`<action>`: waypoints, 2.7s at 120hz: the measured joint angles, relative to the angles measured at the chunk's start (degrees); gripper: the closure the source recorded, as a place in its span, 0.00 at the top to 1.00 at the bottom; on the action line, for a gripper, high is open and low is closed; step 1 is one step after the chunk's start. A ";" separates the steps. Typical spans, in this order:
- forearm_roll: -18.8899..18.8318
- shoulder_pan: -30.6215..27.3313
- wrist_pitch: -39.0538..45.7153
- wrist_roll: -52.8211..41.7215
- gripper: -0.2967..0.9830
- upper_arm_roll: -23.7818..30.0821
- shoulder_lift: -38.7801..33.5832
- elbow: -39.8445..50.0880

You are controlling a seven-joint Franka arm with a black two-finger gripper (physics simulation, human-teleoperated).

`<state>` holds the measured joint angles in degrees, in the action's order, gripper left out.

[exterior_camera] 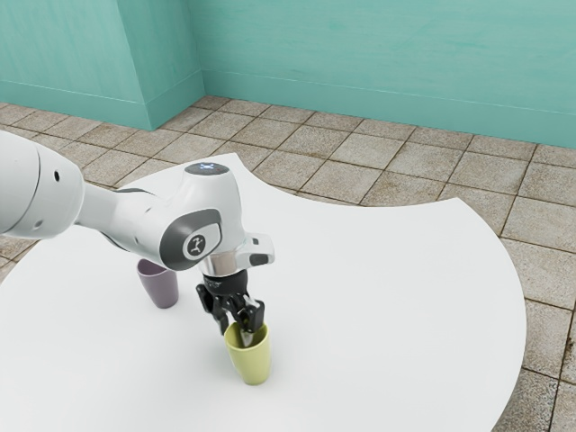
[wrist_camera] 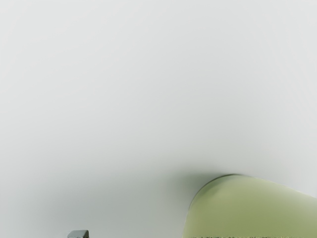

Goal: Place the right cup onto the left cup

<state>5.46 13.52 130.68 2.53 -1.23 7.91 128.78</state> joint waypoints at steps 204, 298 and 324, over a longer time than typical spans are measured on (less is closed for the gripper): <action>-4.91 -6.52 -14.54 -9.10 0.15 -16.17 -2.92 -16.61; -4.59 -7.33 -14.69 -17.71 0.15 -19.85 -1.92 -16.91; -4.56 -7.23 -11.93 -18.55 0.15 -19.85 -1.31 -16.96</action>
<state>0.90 6.29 118.75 -16.02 -21.08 6.60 111.82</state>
